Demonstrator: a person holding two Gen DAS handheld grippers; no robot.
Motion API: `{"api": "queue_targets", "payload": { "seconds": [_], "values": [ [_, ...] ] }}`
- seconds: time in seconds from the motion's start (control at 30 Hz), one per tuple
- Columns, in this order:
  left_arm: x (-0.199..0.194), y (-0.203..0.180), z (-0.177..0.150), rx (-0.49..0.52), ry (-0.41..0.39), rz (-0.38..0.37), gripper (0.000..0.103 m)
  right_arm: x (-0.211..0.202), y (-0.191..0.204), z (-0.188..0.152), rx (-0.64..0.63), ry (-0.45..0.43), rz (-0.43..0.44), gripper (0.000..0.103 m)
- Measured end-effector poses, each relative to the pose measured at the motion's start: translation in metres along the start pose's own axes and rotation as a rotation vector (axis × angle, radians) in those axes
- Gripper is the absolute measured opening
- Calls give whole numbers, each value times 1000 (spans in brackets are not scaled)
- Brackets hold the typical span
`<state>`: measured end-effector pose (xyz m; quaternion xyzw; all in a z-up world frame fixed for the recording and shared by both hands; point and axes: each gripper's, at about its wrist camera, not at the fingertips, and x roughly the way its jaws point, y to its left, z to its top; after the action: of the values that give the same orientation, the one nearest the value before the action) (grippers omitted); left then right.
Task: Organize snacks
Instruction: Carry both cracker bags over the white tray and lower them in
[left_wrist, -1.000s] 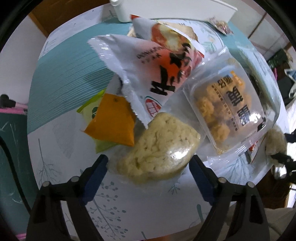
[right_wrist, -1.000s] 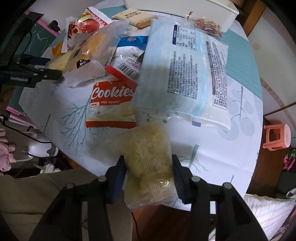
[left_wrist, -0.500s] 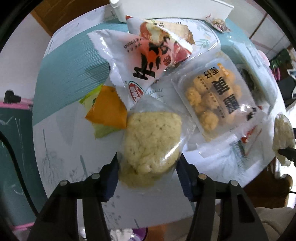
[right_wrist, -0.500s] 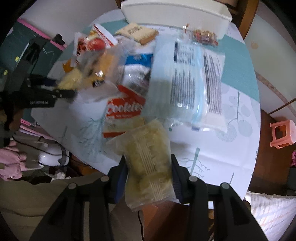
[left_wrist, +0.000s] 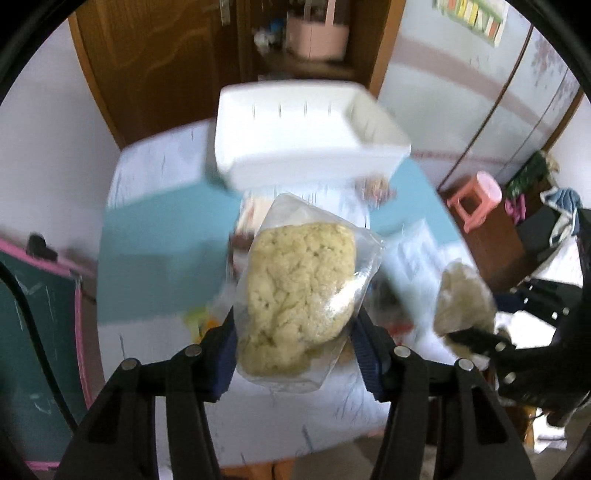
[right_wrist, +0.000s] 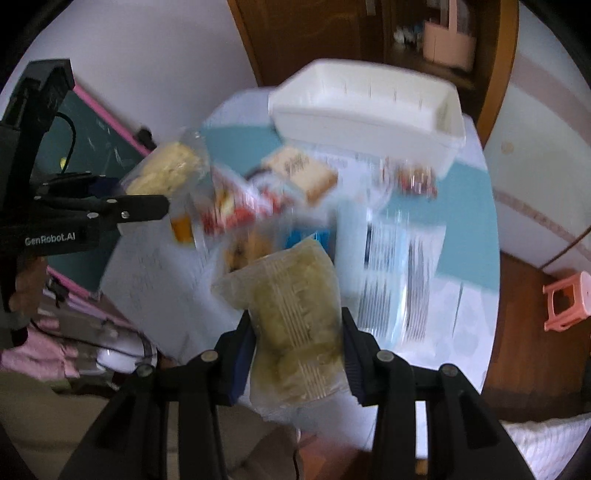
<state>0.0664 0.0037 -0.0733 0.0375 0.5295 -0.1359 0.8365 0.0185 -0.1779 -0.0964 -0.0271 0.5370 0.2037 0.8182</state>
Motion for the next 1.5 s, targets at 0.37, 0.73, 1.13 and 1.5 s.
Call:
{"api": "queue_targets", "payload": {
  "seconds": [0.37, 0.73, 1.13, 1.5],
  "values": [
    [2, -1, 119, -33, -144, 77, 54, -26, -45, 134, 84, -148, -82, 43],
    [60, 18, 202, -71, -161, 82, 55, 14, -97, 230, 215, -181, -137, 43],
    [143, 26, 233, -90, -66, 87, 55, 82, -128, 267, 310, -101, -169, 43],
    [191, 29, 242, -81, 6, 105, 56, 122, -139, 277, 347, -35, -180, 44]
  ]
}}
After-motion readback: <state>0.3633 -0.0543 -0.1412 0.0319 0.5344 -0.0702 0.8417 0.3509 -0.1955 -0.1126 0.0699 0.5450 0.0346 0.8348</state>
